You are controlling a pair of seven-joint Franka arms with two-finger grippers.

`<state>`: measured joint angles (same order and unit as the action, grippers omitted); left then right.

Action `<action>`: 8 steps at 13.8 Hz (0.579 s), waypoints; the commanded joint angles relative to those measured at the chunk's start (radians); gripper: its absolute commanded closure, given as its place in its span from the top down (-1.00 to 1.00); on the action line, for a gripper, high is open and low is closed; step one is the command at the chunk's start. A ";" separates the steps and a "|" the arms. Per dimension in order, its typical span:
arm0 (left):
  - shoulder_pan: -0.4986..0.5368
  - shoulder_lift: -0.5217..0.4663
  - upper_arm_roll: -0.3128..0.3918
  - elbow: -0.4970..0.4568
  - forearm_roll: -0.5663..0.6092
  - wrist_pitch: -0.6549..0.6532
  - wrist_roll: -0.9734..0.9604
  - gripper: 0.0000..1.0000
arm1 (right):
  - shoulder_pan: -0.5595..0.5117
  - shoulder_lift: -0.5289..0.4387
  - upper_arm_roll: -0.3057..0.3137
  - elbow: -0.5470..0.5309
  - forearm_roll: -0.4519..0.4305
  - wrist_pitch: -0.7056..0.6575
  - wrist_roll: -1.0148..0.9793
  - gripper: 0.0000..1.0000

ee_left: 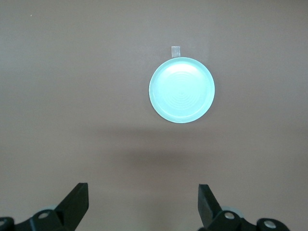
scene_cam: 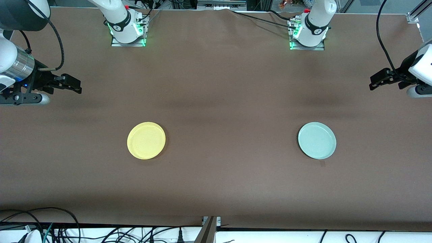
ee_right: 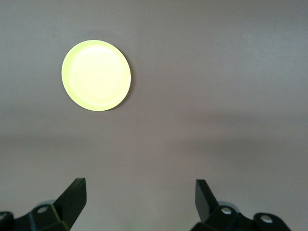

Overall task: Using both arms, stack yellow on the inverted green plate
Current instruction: 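Lower the right gripper to the yellow plate while the left gripper reaches the green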

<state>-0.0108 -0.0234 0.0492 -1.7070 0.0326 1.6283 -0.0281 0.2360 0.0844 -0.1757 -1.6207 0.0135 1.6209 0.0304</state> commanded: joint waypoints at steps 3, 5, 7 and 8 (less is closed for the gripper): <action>0.003 0.042 -0.003 0.040 -0.013 -0.021 0.023 1.00 | 0.014 0.006 0.012 -0.253 -0.001 0.303 0.005 1.00; 0.005 0.069 -0.003 0.040 -0.019 -0.027 0.023 1.00 | 0.058 0.099 0.012 -0.301 0.003 0.455 0.035 1.00; 0.006 0.098 -0.003 0.040 -0.019 -0.027 0.057 1.00 | 0.087 0.211 0.012 -0.297 0.023 0.577 0.075 1.00; 0.005 0.132 -0.002 0.040 -0.019 -0.019 0.132 1.00 | 0.103 0.266 0.012 -0.294 0.037 0.647 0.075 1.00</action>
<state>-0.0113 0.0466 0.0490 -1.7056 0.0326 1.6268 0.0082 0.3126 0.2602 -0.1595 -1.9372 0.0252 2.1802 0.0867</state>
